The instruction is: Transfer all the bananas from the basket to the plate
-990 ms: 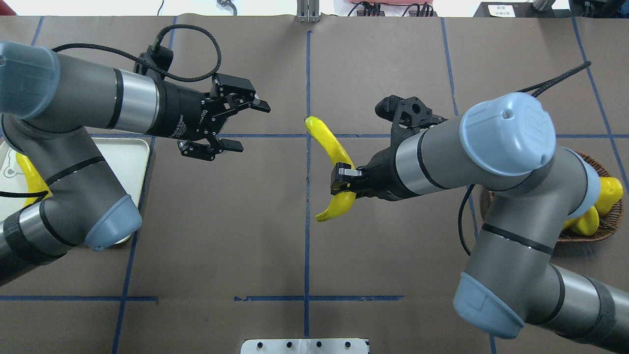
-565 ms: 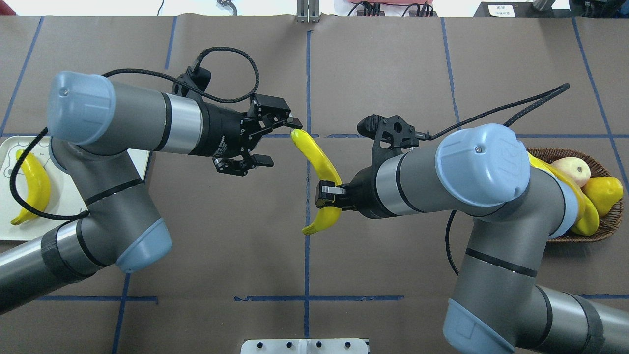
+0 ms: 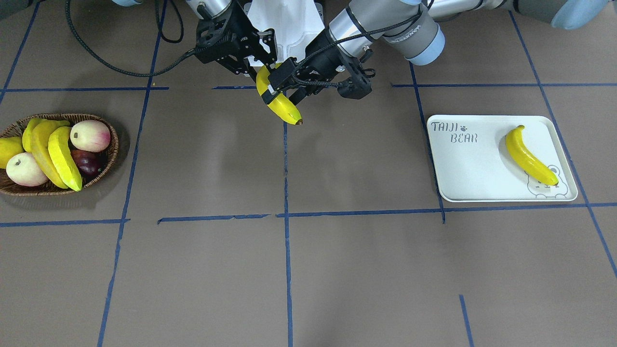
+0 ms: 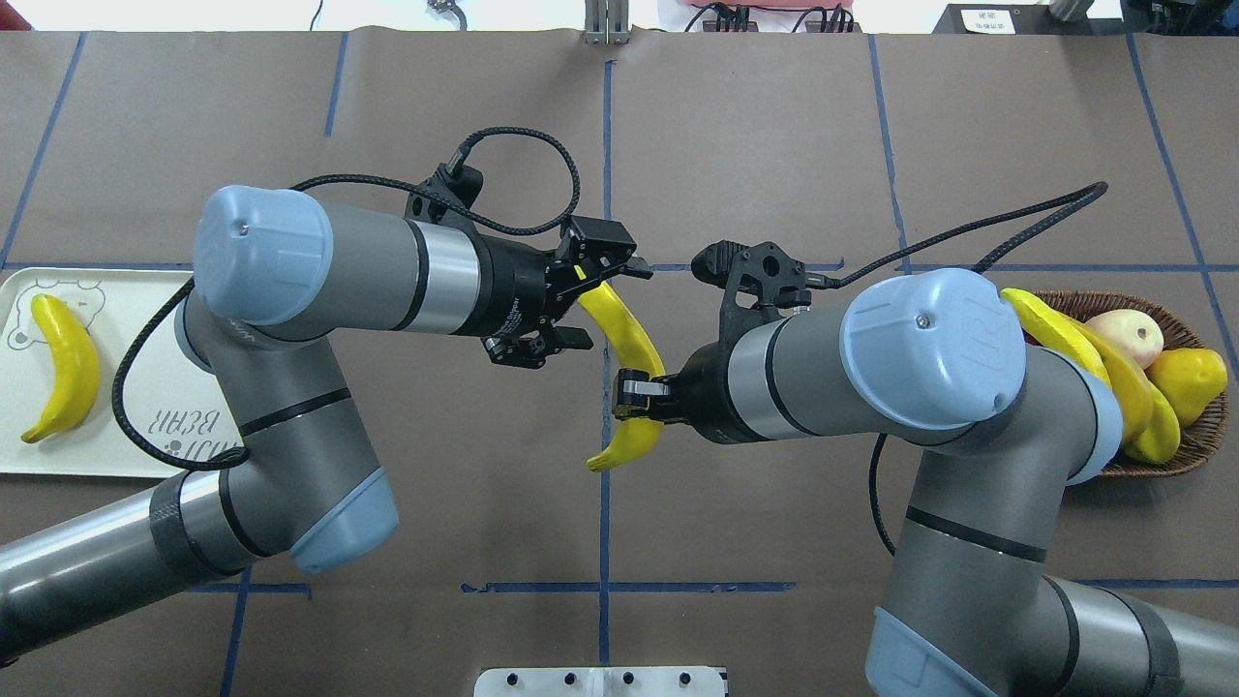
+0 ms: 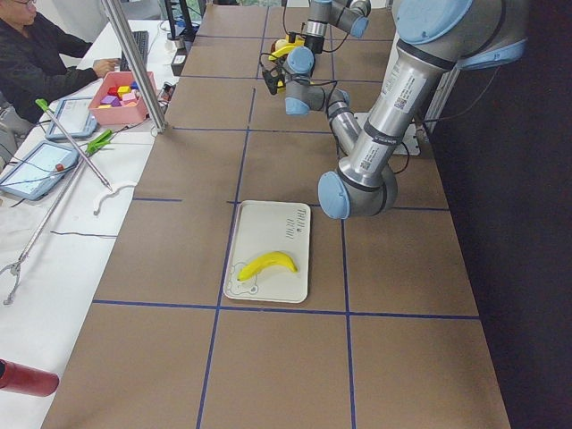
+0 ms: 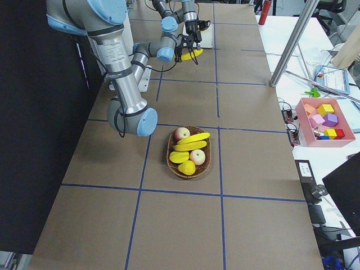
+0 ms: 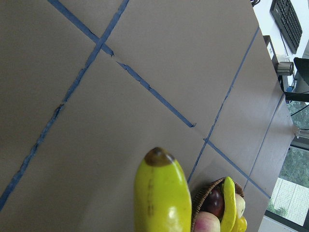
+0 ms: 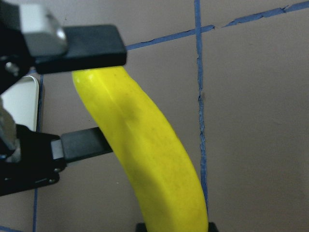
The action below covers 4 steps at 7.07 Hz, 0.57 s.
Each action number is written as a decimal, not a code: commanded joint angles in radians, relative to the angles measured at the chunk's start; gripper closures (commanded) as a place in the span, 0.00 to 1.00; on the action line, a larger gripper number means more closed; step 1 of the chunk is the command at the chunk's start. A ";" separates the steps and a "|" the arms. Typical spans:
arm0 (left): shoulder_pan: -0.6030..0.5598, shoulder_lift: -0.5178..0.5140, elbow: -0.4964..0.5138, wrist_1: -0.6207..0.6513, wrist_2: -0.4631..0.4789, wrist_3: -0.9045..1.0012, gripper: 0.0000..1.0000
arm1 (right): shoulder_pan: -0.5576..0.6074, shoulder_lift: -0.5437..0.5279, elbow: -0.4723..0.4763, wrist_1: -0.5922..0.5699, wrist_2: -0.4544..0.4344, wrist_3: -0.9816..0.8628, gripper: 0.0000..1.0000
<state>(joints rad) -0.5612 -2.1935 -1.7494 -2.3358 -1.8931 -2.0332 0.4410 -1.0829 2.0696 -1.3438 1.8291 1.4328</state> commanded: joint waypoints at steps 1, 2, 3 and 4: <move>0.003 -0.018 0.028 0.009 0.008 -0.001 0.18 | -0.001 0.000 0.001 0.000 -0.001 0.000 0.99; 0.003 -0.014 0.028 0.007 0.006 0.008 0.89 | -0.001 0.000 0.001 0.000 -0.001 0.000 0.99; 0.003 -0.009 0.027 0.007 0.003 0.016 1.00 | -0.002 -0.002 0.001 0.000 -0.001 -0.002 0.95; 0.003 -0.008 0.027 0.007 0.002 0.016 1.00 | -0.001 -0.002 0.001 0.000 0.007 -0.002 0.27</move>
<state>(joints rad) -0.5584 -2.2039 -1.7230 -2.3285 -1.8895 -2.0203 0.4398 -1.0840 2.0707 -1.3439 1.8301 1.4318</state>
